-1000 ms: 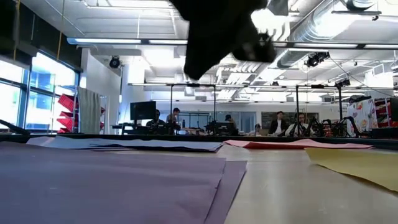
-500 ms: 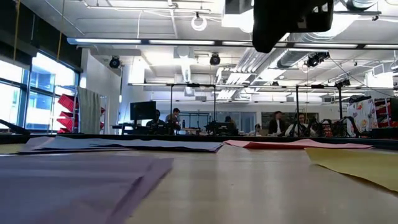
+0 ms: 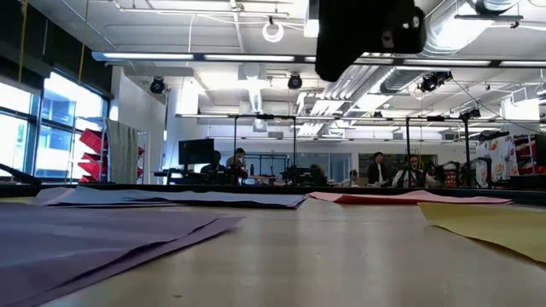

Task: Organize paper
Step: Stack the purple paper on the bottom left of the table, then put the blue paper on the middle right of the table

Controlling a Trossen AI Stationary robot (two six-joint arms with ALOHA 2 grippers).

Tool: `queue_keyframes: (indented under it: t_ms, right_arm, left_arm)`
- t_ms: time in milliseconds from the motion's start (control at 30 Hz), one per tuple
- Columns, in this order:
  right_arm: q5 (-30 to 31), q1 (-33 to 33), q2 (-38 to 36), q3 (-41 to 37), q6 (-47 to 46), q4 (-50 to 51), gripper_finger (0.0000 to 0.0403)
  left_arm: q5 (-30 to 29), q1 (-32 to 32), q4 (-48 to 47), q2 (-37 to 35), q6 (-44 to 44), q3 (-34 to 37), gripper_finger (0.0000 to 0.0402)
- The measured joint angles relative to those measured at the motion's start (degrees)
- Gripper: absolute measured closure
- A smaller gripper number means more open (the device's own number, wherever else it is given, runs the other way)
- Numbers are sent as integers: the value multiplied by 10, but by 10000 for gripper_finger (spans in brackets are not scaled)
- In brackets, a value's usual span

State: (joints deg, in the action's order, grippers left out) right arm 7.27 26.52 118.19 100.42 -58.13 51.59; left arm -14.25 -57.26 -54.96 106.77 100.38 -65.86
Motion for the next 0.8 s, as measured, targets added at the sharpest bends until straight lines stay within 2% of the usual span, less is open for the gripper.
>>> queue_keyframes:
  t_ms: [167, 400, 600, 800]
  right_arm:
    - [12, -20, -11, 0, 16, 1, 403]
    - [12, -75, -46, 0, 156, 13, 389]
    - [-15, -153, -44, 0, 346, 3, 318]
    - [-86, -209, 1, 0, 574, -97, 242]
  left_arm:
    - [-4, -9, 18, -32, 35, -1, 402]
    - [-68, -20, 2, -76, 76, -28, 402]
    - [-121, 2, -49, -131, 97, -48, 402]
    - [-162, 32, -133, -208, 105, -56, 402]
